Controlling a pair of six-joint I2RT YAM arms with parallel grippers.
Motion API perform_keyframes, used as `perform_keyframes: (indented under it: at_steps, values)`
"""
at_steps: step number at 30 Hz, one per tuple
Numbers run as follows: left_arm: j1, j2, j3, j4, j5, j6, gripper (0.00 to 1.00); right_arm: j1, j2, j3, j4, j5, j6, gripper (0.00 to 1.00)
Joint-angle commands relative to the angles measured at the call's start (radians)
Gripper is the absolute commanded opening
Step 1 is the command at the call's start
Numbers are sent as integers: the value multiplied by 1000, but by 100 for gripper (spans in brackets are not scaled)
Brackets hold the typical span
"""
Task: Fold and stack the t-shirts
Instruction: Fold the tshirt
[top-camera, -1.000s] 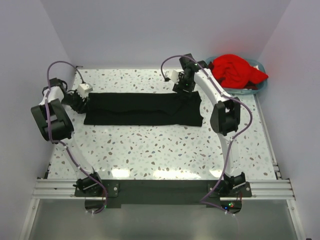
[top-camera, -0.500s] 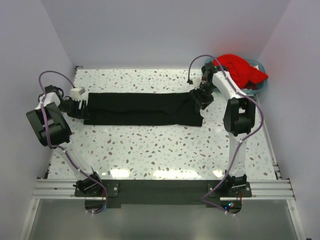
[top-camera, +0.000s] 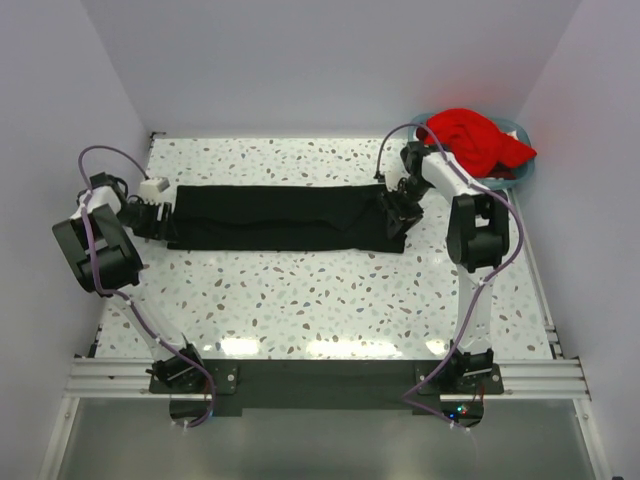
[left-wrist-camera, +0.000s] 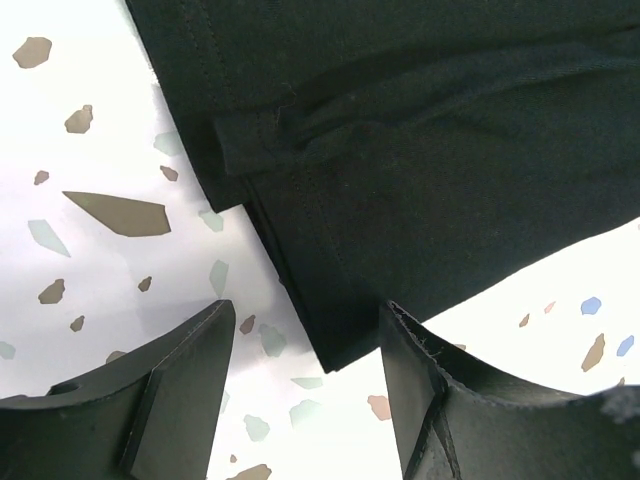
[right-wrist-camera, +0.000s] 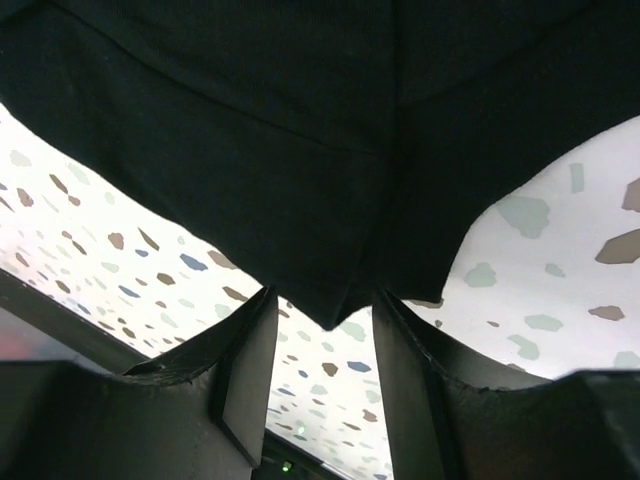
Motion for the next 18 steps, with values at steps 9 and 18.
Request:
perform_keyframes:
  at_steps: [9, 18]
  values:
    - [3, 32, -57, -1, 21, -39, 51, -19, 17, 3, -32, -35, -3, 28]
    - [3, 50, -53, -59, 62, -23, 41, -31, 22, 24, -89, -41, -34, 33]
